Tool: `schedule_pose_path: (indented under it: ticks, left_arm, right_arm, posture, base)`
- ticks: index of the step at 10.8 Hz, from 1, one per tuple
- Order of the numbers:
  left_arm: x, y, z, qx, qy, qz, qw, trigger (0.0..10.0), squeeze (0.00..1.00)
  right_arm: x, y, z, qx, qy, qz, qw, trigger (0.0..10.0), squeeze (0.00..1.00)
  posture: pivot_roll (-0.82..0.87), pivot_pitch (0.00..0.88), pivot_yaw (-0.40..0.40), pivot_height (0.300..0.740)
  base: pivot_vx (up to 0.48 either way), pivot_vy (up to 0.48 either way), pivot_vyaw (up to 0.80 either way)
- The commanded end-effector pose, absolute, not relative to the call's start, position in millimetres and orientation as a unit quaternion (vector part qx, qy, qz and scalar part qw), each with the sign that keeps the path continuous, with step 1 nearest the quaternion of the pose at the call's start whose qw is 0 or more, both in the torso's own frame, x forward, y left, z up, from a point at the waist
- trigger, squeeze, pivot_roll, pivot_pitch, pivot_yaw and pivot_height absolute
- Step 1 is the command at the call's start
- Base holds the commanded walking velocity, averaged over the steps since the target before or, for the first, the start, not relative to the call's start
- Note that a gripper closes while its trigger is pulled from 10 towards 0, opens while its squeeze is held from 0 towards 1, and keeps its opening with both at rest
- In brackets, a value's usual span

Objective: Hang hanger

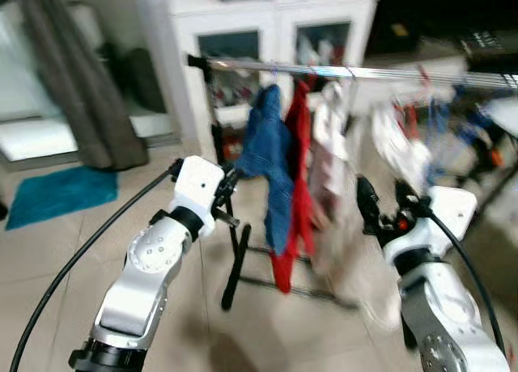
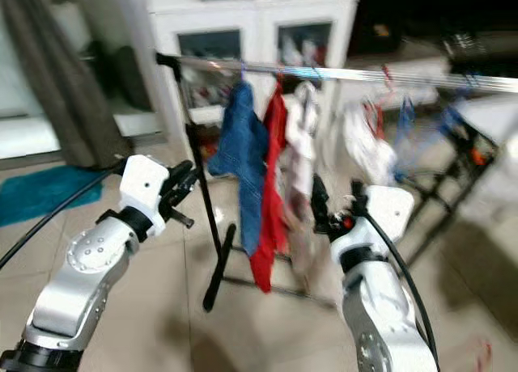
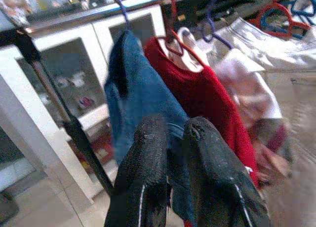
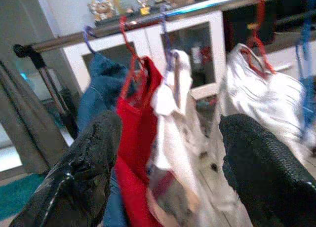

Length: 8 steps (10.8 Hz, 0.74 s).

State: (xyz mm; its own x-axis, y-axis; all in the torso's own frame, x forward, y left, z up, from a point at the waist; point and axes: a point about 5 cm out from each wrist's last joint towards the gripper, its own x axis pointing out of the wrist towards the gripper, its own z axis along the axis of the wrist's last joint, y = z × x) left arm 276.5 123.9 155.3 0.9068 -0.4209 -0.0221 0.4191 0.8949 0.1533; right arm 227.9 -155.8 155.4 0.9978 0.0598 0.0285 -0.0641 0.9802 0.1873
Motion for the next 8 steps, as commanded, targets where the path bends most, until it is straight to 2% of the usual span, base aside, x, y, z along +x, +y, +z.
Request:
schedule_pose_path:
  ticks: [1, 2, 4, 8]
  left_arm:
    - [276, 122, 156, 0.049, -0.003, -0.21, 0.976, 10.0, 0.0]
    - [274, 128, 148, 0.018, 0.021, -0.197, 0.98, 10.0, 1.0]
    - [270, 131, 146, 0.028, 0.026, -0.175, 0.984, 10.0, 1.0]
    - [273, 141, 157, 0.037, -0.019, -0.125, 0.991, 10.0, 1.0]
  right_arm:
    - [230, -161, 155, 0.079, -0.012, 0.02, 0.997, 10.0, 0.0]
    - [234, -159, 154, 0.046, -0.009, 0.045, 0.998, 10.0, 0.0]
    - [240, -167, 152, 0.023, -0.001, 0.031, 0.999, 10.0, 0.0]
    - [244, -173, 149, 0.054, 0.002, 0.024, 0.998, 10.0, 0.0]
  posture:
    - [-0.01, 0.0, 0.058, 0.74]
    - [-0.01, 0.0, 0.044, 0.74]
    - [0.01, 0.0, 0.009, 0.74]
    - [0.02, 0.0, -0.005, 0.74]
  base:
    - [0.0, 0.0, -0.8]
    - [0.0, 0.0, 0.0]
    - [0.0, 0.0, 0.0]
    - [0.0, 0.0, 0.0]
